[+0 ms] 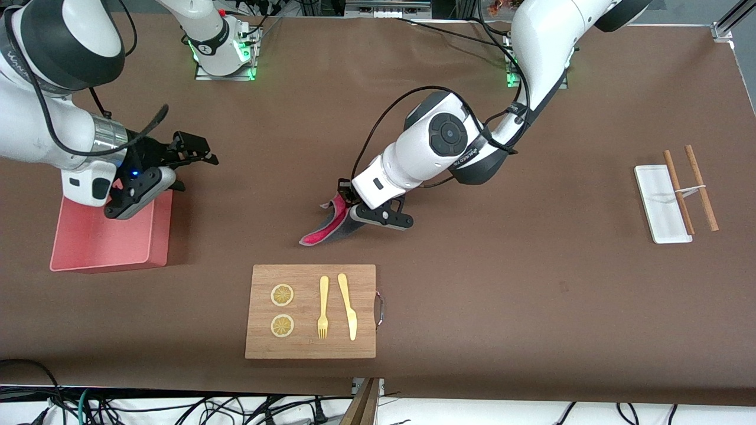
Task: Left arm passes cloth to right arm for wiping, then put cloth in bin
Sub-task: 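Lift the cloth with the left gripper while the right gripper reaches over, then move the right gripper toward the cloth held by the left gripper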
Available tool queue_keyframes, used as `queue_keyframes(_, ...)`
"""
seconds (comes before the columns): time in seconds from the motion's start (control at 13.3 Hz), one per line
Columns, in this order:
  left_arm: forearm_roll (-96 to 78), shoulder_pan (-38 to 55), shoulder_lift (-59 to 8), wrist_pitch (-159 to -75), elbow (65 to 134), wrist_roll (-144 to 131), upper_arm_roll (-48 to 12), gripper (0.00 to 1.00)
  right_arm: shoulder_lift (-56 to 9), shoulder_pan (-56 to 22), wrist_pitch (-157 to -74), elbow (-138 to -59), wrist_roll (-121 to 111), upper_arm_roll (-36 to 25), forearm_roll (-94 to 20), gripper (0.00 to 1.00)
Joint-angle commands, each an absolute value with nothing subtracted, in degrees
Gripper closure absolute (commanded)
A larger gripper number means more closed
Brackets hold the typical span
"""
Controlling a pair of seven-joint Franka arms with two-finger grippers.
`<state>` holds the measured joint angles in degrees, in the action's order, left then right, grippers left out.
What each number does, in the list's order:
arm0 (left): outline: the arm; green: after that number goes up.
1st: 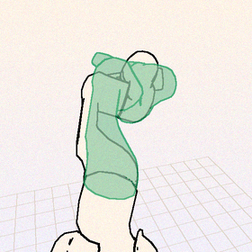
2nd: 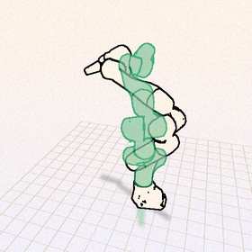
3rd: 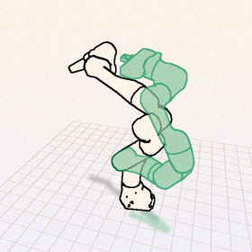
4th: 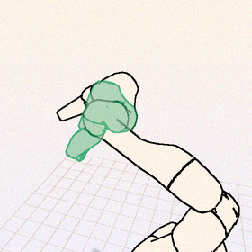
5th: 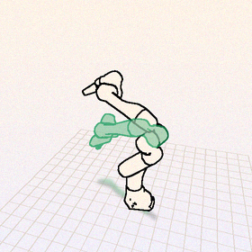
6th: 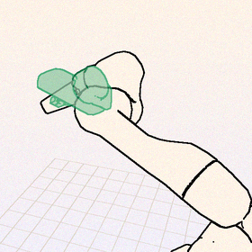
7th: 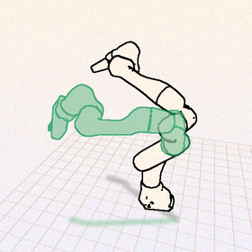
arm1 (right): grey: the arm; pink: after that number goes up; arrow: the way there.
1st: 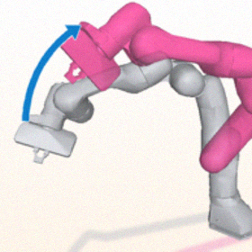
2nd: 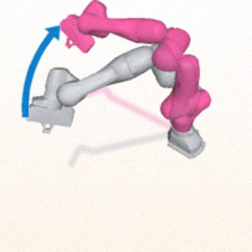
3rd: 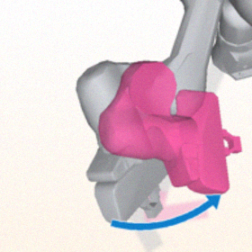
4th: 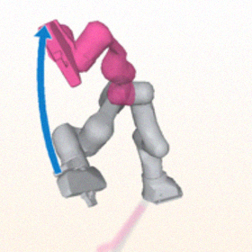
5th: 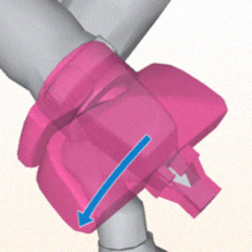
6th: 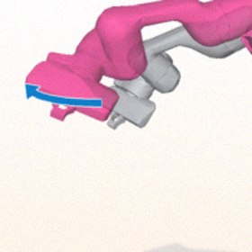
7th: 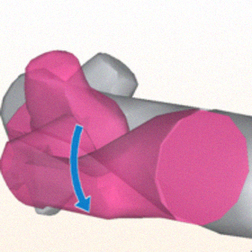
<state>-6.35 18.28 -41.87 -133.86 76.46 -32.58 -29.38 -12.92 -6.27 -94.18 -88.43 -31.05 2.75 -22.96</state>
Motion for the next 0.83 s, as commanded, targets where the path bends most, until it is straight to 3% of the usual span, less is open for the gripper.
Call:
queue_keyframes(0.0, -7.8, 18.1, -41.9, -133.8, 75.3, -30.3, -29.5, 1.0, -16.5, -5.3, -94.9, -87.3, -46.4, 2.8, -28.5, 0.01)
queue_keyframes(0.23, -8.0, 17.0, -41.5, -133.3, 75.4, -24.0, -29.6, 1.0, -21.6, -4.0, -95.8, -87.3, -60.8, 2.4, -35.6, 0.01)
queue_keyframes(0.38, -9.9, 14.3, -41.5, -133.2, 75.7, -20.8, -33.5, 1.0, -24.2, -2.7, -98.1, -87.2, -67.2, 2.4, -39.8, 0.01)
queue_keyframes(0.53, -10.3, 11.0, -41.6, -133.0, 76.6, -18.6, -38.7, 1.0, -27.8, -1.6, -100.9, -86.9, -75.5, 2.4, -52.0, 0.01)
queue_keyframes(0.75, -10.3, 10.4, -41.6, -132.4, 77.0, -18.5, -40.3, 1.0, -32.5, -2.2, -104.1, -87.3, -88.6, 2.2, -68.4, 0.01)
